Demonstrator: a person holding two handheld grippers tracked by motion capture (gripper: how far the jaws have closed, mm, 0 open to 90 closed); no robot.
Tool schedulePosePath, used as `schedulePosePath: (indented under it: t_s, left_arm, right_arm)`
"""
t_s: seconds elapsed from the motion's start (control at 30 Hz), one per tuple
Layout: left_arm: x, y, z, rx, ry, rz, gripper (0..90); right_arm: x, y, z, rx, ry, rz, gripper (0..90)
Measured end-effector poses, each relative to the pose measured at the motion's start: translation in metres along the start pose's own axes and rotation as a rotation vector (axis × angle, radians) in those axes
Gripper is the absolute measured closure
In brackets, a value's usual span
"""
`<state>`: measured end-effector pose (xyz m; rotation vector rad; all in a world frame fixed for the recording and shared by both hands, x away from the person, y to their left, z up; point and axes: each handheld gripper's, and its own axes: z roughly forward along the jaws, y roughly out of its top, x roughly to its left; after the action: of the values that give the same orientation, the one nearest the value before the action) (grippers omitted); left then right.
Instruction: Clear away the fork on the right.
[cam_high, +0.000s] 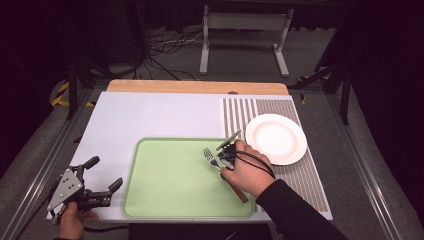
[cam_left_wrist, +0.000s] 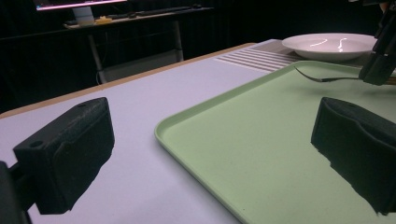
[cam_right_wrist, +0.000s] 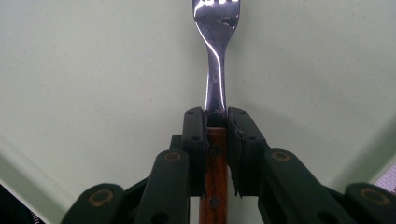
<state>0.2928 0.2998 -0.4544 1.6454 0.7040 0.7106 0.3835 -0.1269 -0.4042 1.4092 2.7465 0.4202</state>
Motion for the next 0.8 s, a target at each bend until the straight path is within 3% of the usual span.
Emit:
schedulePosePath:
  t_s: [0.4, 0.8]
  left_arm:
    - [0.0000, 0.0001, 0.0001, 0.000, -0.001, 0.001, 0.1]
    - [-0.0001, 0.0001, 0.0001, 0.001, -0.002, 0.001, 0.1]
  right_arm:
    - [-0.0014, -0.0012, 0.0067, 0.032, 0.000, 0.029, 78.1]
    - [-0.0021, -0.0017, 0.0095, 0.039, 0.002, 0.024, 75.0]
